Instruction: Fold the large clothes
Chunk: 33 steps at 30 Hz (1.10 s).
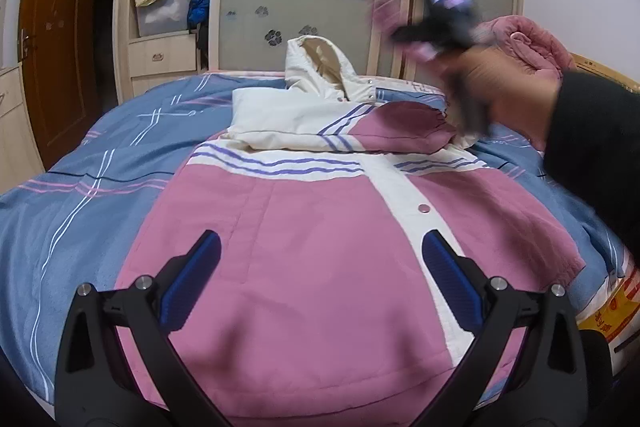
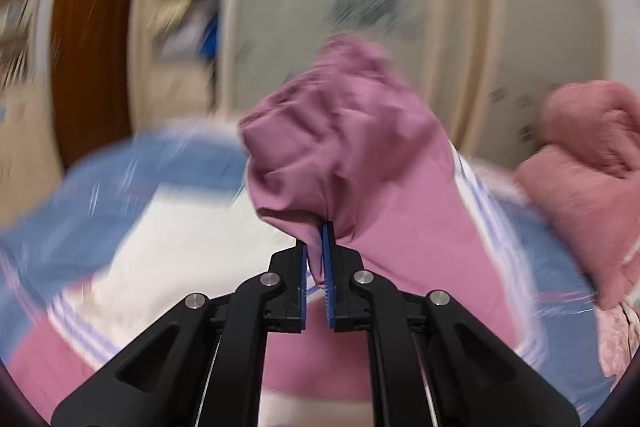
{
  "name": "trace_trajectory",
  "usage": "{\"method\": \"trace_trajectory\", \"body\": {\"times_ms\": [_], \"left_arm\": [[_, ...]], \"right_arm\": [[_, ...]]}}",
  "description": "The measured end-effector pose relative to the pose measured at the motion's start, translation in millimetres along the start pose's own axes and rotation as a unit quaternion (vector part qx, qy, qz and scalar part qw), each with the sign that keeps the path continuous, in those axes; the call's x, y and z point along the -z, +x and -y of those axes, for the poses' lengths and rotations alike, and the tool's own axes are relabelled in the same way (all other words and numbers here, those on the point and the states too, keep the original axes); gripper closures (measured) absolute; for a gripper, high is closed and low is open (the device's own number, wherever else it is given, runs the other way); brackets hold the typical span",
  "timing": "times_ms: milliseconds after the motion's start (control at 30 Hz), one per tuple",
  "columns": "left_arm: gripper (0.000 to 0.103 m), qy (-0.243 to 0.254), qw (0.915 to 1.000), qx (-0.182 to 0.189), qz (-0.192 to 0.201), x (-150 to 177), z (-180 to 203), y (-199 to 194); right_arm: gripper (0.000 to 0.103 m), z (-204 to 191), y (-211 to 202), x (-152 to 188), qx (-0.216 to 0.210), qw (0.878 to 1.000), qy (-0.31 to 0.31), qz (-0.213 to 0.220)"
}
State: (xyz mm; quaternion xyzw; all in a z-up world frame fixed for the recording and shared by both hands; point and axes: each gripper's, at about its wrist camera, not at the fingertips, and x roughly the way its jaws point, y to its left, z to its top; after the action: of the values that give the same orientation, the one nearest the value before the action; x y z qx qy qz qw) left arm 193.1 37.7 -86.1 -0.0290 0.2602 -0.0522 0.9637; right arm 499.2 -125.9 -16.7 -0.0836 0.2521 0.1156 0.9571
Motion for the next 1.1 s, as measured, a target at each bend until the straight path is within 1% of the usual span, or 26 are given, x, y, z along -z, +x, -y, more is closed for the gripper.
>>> {"method": "trace_trajectory", "body": {"times_ms": [33,67,100,133,167,200,233,267,300,333,367,400,433,467,500,533,567,667,700,733,833,900,1000,1100], "left_arm": [[0.002,-0.001,1.0,-0.001,-0.002,-0.7,-1.6,0.3],[0.002,-0.001,1.0,-0.003,-0.003,-1.0,-2.7,1.0],[0.002,-0.001,1.0,-0.005,-0.005,-1.2,-4.3,1.2],[0.002,-0.001,1.0,-0.006,-0.006,-1.3,-5.0,1.1],[0.002,-0.003,1.0,-0.006,-0.007,-1.6,-6.8,0.9],[0.002,-0.006,0.9999,-0.007,-0.007,-1.8,-9.3,-0.1],[0.002,-0.008,0.9999,-0.008,-0.005,-1.9,-11.2,-1.9],[0.002,-0.009,0.9999,-0.009,-0.003,-2.1,-13.0,-3.2],[0.002,-0.013,0.9999,-0.01,0.0,-2.9,-15.8,-4.9],[0.002,-0.017,0.9998,-0.009,0.001,-3.4,-17.8,-5.9],[0.002,-0.022,0.9997,-0.009,0.001,-4.1,-19.6,-6.3],[0.002,-0.026,0.9996,-0.009,0.002,-4.9,-21.2,-7.0],[0.002,-0.031,0.9995,-0.009,0.005,-5.6,-22.8,-8.9],[0.002,-0.032,0.9994,-0.009,0.007,-6.4,-23.6,-8.9],[0.002,-0.033,0.9994,-0.009,0.009,-7.1,-23.9,-9.7],[0.002,-0.031,0.9994,-0.012,0.011,-7.4,-23.1,-10.8],[0.002,-0.029,0.9994,-0.015,0.012,-7.4,-22.1,-11.2],[0.002,-0.023,0.9994,-0.023,0.008,-7.1,-18.1,-13.9],[0.002,-0.021,0.9993,-0.026,0.013,-7.1,-16.5,-17.1],[0.002,-0.019,0.9993,-0.029,0.016,-7.2,-15.3,-19.2],[0.002,-0.013,0.9991,-0.038,0.016,-6.5,-9.3,-21.8],[0.002,-0.01,0.999,-0.04,0.017,-5.7,-5.7,-23.6],[0.002,0.006,0.9984,-0.05,0.025,-2.7,3.2,-27.6],[0.002,0.019,0.998,-0.053,0.03,2.2,10.8,-32.4]], "right_arm": [[0.095,-22.7,23.3,17.1,-0.004,1.0,-0.007,-0.029],[0.086,-37.2,35.9,26.9,-0.009,0.999,-0.008,-0.052],[0.065,-48.1,50.9,38.5,-0.019,0.996,-0.008,-0.083],[0.056,-55.2,61.0,48.8,-0.029,0.993,-0.005,-0.11],[0.041,-65.0,57.6,58.9,-0.03,0.993,0.011,-0.112],[0.024,-64.7,50.0,63.4,-0.027,0.994,0.028,-0.102],[0.017,-62.9,41.1,65.8,-0.035,0.994,0.043,-0.094],[0.012,-60.1,24.0,70.7,-0.058,0.993,0.066,-0.078],[0.012,-55.3,2.5,76.5,-0.084,0.991,0.086,-0.059],[0.012,-56.7,-13.3,80.1,-0.1,0.989,0.096,-0.046],[0.01,-49.7,-42.2,88.5,-0.114,0.988,0.105,-0.026],[0.009,-42.0,-69.5,96.2,-0.112,0.987,0.11,-0.009],[0.008,-41.7,-89.1,97.1,-0.109,0.987,0.116,0.004],[0.003,-29.5,-122.2,109.7,-0.106,0.986,0.125,0.025],[0.001,-21.1,-152.8,122.9,-0.096,0.986,0.13,0.045],[0.001,-17.5,-175.0,135.1,-0.084,0.986,0.13,0.058],[0.001,-9.1,-205.4,150.1,-0.064,0.987,0.129,0.073],[0.001,-2.2,-268.7,188.3,-0.035,0.989,0.118,0.082],[0.001,-4.1,-285.8,200.3,-0.026,0.99,0.111,0.089],[0.001,-6.4,-302.3,213.4,-0.009,0.989,0.106,0.105],[0.001,-3.2,-317.6,236.7,0.015,0.986,0.098,0.131],[0.001,-4.5,-318.1,247.7,0.032,0.985,0.088,0.143],[0.001,3.0,-313.5,254.7,0.02,0.987,0.099,0.127],[0.001,10.8,-310.7,257.5,0.009,0.986,0.117,0.12]]}}
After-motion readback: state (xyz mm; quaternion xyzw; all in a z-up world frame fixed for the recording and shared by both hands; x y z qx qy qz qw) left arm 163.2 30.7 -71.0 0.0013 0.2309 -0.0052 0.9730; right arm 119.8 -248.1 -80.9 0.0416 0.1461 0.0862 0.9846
